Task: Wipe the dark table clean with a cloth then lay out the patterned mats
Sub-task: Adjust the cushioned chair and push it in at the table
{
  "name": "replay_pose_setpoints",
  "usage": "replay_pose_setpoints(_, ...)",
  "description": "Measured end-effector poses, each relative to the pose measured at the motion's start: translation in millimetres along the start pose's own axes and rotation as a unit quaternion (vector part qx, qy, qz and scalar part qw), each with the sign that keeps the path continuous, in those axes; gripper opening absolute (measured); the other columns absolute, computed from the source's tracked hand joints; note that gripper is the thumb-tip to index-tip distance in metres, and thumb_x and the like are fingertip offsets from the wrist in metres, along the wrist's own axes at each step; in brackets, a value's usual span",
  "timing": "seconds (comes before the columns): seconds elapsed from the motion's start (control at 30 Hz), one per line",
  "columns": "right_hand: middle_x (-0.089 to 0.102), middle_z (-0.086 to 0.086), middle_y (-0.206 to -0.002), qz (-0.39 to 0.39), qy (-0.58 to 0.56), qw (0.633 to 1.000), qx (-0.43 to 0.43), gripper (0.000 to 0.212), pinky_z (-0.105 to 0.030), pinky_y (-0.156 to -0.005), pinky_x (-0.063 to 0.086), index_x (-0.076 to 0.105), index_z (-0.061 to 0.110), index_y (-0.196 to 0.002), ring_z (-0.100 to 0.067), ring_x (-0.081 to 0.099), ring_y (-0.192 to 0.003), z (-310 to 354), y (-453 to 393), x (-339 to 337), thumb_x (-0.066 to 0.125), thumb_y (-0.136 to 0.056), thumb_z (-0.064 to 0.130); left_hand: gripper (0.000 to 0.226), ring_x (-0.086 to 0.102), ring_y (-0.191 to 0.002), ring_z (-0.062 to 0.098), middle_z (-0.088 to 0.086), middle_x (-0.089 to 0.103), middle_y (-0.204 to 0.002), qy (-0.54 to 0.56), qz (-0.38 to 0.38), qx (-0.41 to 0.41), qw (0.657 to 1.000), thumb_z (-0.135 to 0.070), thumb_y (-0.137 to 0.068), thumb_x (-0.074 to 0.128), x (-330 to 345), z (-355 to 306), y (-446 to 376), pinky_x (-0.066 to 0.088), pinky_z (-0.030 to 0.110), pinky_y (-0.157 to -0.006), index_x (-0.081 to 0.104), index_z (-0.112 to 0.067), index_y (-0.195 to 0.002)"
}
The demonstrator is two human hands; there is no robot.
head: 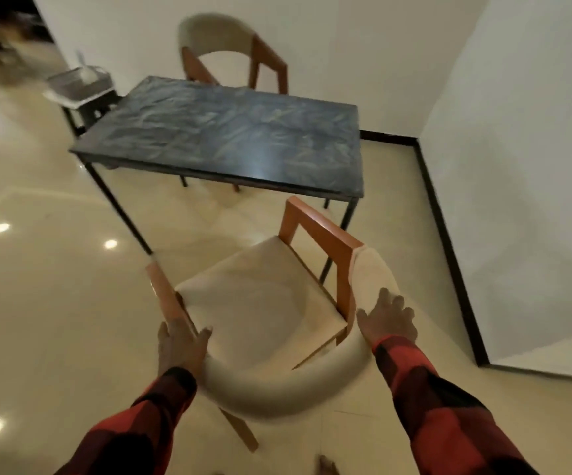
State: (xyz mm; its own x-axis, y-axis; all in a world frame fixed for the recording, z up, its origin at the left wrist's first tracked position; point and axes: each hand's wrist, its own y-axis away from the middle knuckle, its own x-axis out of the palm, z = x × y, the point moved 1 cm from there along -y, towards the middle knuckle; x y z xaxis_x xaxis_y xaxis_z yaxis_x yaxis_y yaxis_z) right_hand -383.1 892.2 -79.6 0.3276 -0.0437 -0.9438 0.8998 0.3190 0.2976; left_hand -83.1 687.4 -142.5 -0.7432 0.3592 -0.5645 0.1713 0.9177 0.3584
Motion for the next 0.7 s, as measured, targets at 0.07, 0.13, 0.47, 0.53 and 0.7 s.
replay_pose_setpoints(0.07,0.042,-0.012,-0.139,0.019,-0.035,0.999,-0.008,0.073,-0.050,-0.094,0.048,0.025,0.023,-0.147,-0.035,0.044,-0.125,-6,-13,0,0.064,-0.089,0.043,0.080,0.051,-0.123,0.038,0.012,0.036,-0.150,0.006,-0.012,-0.056,0.998,-0.033,-0.085,0.075,11,7,27,0.045,0.051,-0.106,0.032,-0.016,-0.150)
replay_pose_setpoints(0.13,0.038,-0.015,-0.142,0.062,-0.076,0.995,-0.015,0.084,-0.051,-0.097,0.046,0.014,0.025,-0.152,-0.040,0.046,-0.126,-11,-32,-3,0.066,-0.088,0.040,0.083,0.050,-0.126,0.039,0.012,0.033,-0.152,0.059,-0.045,-0.113,0.991,-0.028,-0.081,0.081,25,10,50,0.044,0.050,-0.107,0.035,-0.011,-0.149)
replay_pose_setpoints(0.47,0.046,-0.023,-0.137,0.107,-0.123,0.986,0.020,0.084,-0.053,-0.097,0.047,0.013,0.018,-0.150,-0.045,0.051,-0.120,-8,-83,-7,0.068,-0.088,0.032,0.116,0.052,-0.110,0.044,0.012,0.045,-0.122,0.354,-0.099,-0.361,0.857,-0.022,-0.065,0.091,96,-13,130,0.052,0.067,-0.085,0.013,-0.038,-0.149)
replay_pose_setpoints(0.53,0.047,-0.024,-0.135,0.092,-0.113,0.989,0.020,0.084,-0.051,-0.096,0.047,0.014,0.015,-0.150,-0.045,0.052,-0.119,-5,-83,-5,0.068,-0.088,0.032,0.111,0.053,-0.108,0.045,0.016,0.048,-0.123,0.334,-0.113,-0.361,0.863,-0.019,-0.068,0.088,97,-13,128,0.053,0.067,-0.084,0.013,-0.036,-0.148)
replay_pose_setpoints(0.7,0.048,-0.024,-0.135,0.075,-0.105,0.992,0.011,0.084,-0.050,-0.096,0.047,0.015,0.014,-0.150,-0.045,0.053,-0.119,-2,-85,-3,0.067,-0.087,0.035,0.103,0.055,-0.098,0.041,0.021,0.054,-0.127,0.288,-0.158,-0.353,0.876,-0.021,-0.069,0.083,101,-19,130,0.053,0.063,-0.088,0.016,-0.031,-0.147)
